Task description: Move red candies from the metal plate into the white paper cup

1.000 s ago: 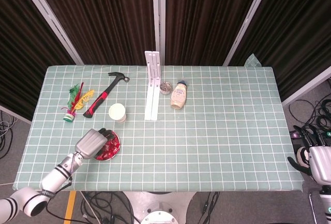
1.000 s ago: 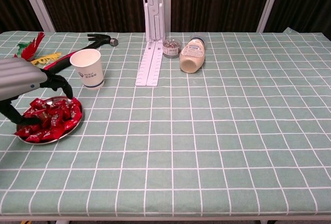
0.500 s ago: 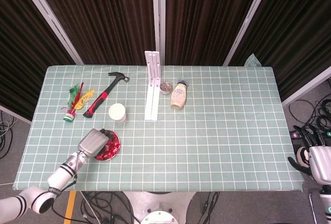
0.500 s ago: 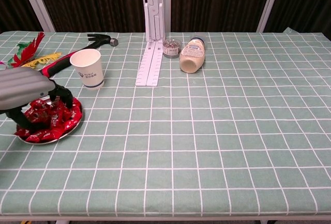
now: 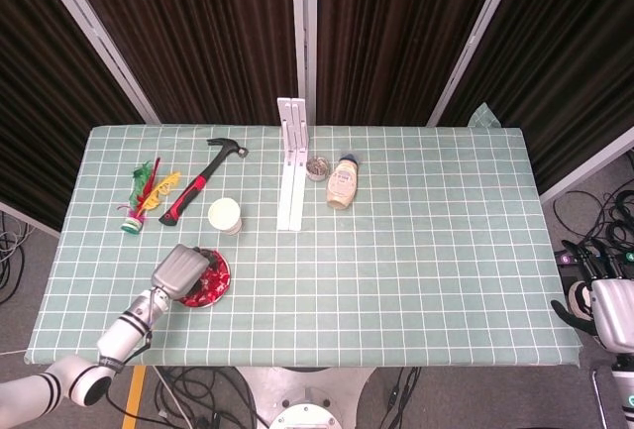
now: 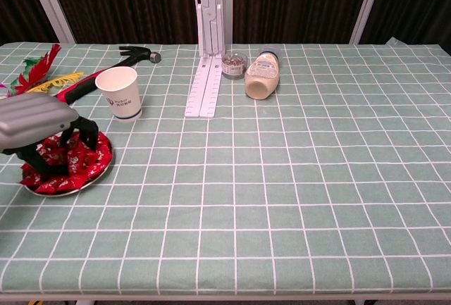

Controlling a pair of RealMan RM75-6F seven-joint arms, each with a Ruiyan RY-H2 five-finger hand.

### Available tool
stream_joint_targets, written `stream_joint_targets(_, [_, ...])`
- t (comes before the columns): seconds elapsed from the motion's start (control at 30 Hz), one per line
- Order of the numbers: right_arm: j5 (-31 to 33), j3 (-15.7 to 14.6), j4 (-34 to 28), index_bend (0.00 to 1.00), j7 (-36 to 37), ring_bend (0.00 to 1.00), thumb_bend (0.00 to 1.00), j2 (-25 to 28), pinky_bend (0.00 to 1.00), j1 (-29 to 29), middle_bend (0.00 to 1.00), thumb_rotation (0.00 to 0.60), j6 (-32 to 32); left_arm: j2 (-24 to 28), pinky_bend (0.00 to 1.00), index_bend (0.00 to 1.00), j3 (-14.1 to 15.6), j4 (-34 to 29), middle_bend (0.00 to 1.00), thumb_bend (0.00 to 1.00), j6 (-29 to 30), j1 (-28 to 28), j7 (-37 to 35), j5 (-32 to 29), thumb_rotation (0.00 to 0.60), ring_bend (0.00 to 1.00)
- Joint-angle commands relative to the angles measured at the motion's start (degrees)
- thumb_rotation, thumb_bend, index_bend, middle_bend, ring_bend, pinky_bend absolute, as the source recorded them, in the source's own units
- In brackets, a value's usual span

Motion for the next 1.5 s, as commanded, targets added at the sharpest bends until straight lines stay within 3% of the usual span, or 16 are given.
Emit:
stream_joint_targets(0.03, [0.1, 0.0, 0.0, 0.12, 0.0, 0.08, 0.1, 0.0, 0.25, 0.0, 0.22, 0.6, -0.1, -0.3, 1.0, 0.52, 0.2, 0.3, 0.59, 0.32, 0.1, 0.0, -0.8, -0.1, 0.6, 0.57])
stream_joint_targets(0.27, [0.2, -0.1, 0.0, 0.12, -0.1, 0.08, 0.1, 0.0, 0.25, -0.1, 0.22, 0.6, -0.2, -1.0, 1.0, 0.56, 0.5, 1.0, 0.63, 0.36, 0.4, -0.1, -2.9, -0.1, 0.6, 0.62])
stream_joint_targets(0.83, [0.2, -0.2, -0.8, 0.12, -0.5, 0.08, 0.1, 0.3, 0.26, -0.2, 0.22, 0.6, 0.0, -2.5, 1.0, 0.66, 1.0, 3.7, 0.73, 0.57, 3.5, 1.1, -13.1, 0.9, 0.6, 0.72])
stream_joint_targets(1.5, [0.0, -0.2, -1.7, 0.12, -1.1, 0.08, 0.1, 0.7, 0.26, -0.3, 0.22, 0.6, 0.2, 2.7, 1.0, 0.67, -1.2, -0.6, 0.74, 0.58, 8.6, 3.0, -18.5, -0.2, 0.6, 0.72])
